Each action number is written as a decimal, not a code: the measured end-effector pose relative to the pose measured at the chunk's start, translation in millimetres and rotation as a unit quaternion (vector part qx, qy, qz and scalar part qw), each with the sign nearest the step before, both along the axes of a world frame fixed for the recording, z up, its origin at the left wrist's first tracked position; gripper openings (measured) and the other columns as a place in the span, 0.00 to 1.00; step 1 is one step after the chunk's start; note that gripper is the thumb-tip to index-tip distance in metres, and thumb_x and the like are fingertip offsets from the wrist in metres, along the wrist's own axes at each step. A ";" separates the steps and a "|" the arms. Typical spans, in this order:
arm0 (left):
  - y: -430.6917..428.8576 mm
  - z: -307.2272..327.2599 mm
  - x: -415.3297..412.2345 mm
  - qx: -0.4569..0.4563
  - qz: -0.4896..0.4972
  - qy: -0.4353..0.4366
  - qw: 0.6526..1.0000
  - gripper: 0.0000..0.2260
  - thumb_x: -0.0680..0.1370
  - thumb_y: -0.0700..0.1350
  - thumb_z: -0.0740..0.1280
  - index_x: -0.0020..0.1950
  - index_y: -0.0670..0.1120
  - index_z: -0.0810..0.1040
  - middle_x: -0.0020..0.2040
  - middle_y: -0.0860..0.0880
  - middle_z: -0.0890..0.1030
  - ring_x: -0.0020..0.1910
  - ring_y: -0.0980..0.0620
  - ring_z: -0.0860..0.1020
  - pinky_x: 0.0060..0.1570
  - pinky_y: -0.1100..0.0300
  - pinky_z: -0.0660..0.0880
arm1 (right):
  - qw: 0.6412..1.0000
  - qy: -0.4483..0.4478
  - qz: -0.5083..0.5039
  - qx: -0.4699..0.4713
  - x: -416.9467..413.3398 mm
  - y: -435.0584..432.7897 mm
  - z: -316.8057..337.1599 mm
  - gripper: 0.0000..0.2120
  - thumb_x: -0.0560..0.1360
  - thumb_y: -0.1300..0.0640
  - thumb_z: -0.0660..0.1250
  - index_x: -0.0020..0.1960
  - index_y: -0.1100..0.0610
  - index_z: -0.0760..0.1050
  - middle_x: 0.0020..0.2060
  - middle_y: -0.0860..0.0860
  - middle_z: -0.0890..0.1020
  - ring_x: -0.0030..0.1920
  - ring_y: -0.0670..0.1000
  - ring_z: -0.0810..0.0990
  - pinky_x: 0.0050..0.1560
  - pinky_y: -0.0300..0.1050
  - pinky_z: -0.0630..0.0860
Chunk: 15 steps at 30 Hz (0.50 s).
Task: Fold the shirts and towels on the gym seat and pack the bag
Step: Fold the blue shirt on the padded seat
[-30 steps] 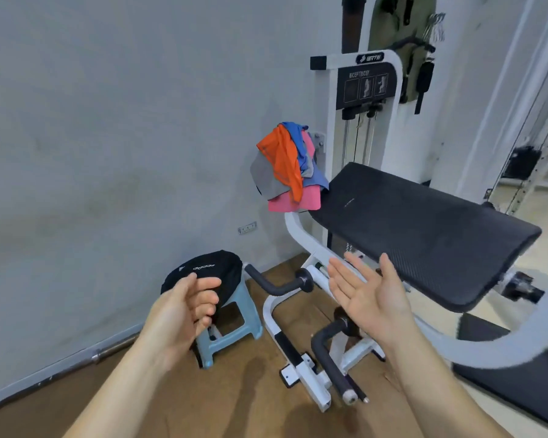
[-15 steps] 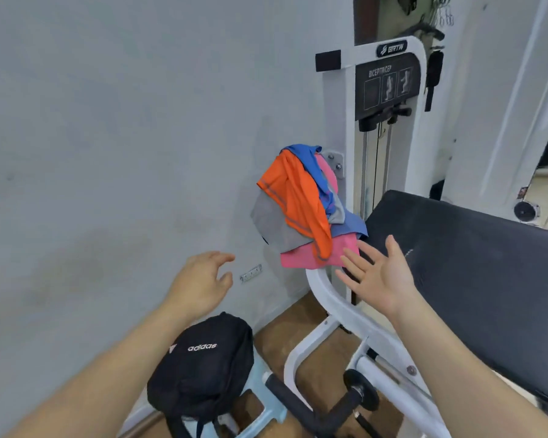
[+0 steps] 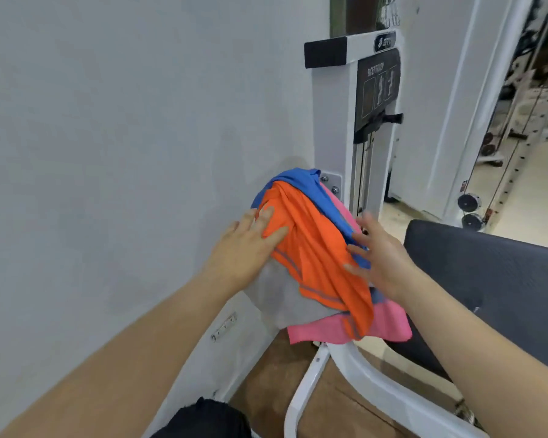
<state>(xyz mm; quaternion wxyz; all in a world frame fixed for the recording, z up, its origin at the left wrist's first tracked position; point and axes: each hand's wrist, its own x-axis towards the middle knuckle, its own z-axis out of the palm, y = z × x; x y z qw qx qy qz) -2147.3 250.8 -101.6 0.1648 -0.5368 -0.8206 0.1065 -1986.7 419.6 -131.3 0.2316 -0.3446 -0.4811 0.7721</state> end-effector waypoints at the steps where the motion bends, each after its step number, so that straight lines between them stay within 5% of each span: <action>1: 11.3 -2.3 -13.9 0.013 0.000 -0.025 1.000 0.28 0.80 0.40 0.59 0.77 0.57 0.54 0.79 0.44 0.48 0.75 0.41 0.56 0.63 0.46 0.68 | 0.999 -0.037 -0.005 0.023 -12.0 -0.3 0.3 0.24 0.78 0.37 0.59 0.69 0.46 0.69 0.61 0.49 0.74 0.58 0.51 0.76 0.49 0.51 0.79; 4: 31.8 -13.5 -48.3 0.018 -0.060 -0.083 0.995 0.20 0.77 0.38 0.63 0.68 0.50 0.69 0.64 0.45 0.70 0.59 0.42 0.73 0.46 0.48 0.76 | 0.994 -0.108 -0.004 0.026 -38.8 2.2 -5.3 0.23 0.75 0.35 0.62 0.63 0.48 0.73 0.56 0.48 0.78 0.51 0.49 0.78 0.39 0.46 0.77; 7: 40.4 -17.2 -72.2 0.048 -0.129 -0.129 0.982 0.11 0.71 0.33 0.65 0.50 0.43 0.81 0.45 0.44 0.77 0.43 0.39 0.78 0.38 0.49 0.75 | 0.990 -0.141 -0.020 0.016 -52.4 8.6 -10.8 0.16 0.76 0.39 0.65 0.52 0.51 0.77 0.40 0.50 0.78 0.35 0.48 0.73 0.32 0.41 0.70; 11: 48.3 -2.7 -83.5 0.086 -0.119 -0.252 0.957 0.19 0.76 0.41 0.65 0.66 0.52 0.75 0.53 0.49 0.79 0.52 0.47 0.77 0.52 0.55 0.73 | 0.981 -0.180 -0.026 0.068 -61.6 19.7 -18.7 0.12 0.72 0.45 0.73 0.44 0.53 0.79 0.25 0.49 0.66 0.26 0.49 0.59 0.28 0.40 0.56; 15: 62.5 3.6 -82.8 0.122 -0.125 -0.138 0.975 0.26 0.77 0.63 0.55 0.74 0.59 0.63 0.63 0.47 0.70 0.62 0.45 0.68 0.55 0.45 0.75 | 0.978 -0.203 -0.005 0.043 -64.8 28.6 -8.3 0.12 0.71 0.54 0.74 0.35 0.51 0.72 0.24 0.48 0.65 0.25 0.47 0.58 0.27 0.36 0.52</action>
